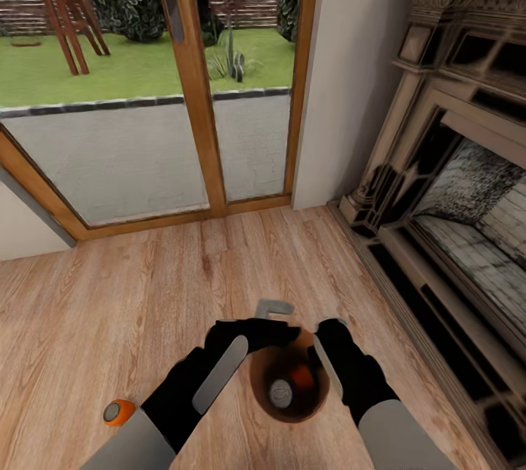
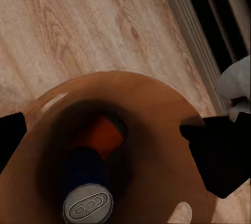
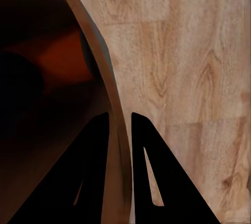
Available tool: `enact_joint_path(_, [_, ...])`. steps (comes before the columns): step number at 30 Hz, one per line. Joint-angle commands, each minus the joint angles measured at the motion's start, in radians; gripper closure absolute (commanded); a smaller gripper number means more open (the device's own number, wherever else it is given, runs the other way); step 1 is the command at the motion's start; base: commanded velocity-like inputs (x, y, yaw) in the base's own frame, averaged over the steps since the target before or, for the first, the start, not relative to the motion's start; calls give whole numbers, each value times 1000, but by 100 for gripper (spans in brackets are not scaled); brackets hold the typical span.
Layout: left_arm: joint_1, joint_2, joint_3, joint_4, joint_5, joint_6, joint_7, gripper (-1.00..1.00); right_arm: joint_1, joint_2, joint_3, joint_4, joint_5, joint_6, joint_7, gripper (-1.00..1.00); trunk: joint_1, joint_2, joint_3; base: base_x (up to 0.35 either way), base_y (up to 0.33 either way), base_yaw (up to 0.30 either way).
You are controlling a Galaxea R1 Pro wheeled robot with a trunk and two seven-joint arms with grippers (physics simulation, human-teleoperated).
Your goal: Put the three can of soda from the living room inside the tash can in the kitchen.
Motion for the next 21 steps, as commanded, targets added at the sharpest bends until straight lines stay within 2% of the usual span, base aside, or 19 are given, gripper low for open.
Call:
enact_joint_path(1, [0, 0, 1, -19, 0, 11, 0, -100, -2, -1, -3, 6, -20, 0, 5, 100, 0, 0, 0, 0, 0, 0])
enact_joint_path(6, [2, 8, 5, -103, 0, 83, 2, -100, -25, -21, -11, 54, -20, 0, 3, 100, 0, 0, 0, 0, 0, 0])
enact_joint_path(13, [3, 31, 7, -165, 0, 127, 4, -100, -60, -45, -18, 116, -21, 0, 3, 100, 0, 0, 0, 0, 0, 0])
enact_joint_path(21, [5, 47, 11, -217, -1, 168, 5, -100, -78, -73, -56, 140, -20, 0, 3, 100, 0, 0, 0, 0, 0, 0])
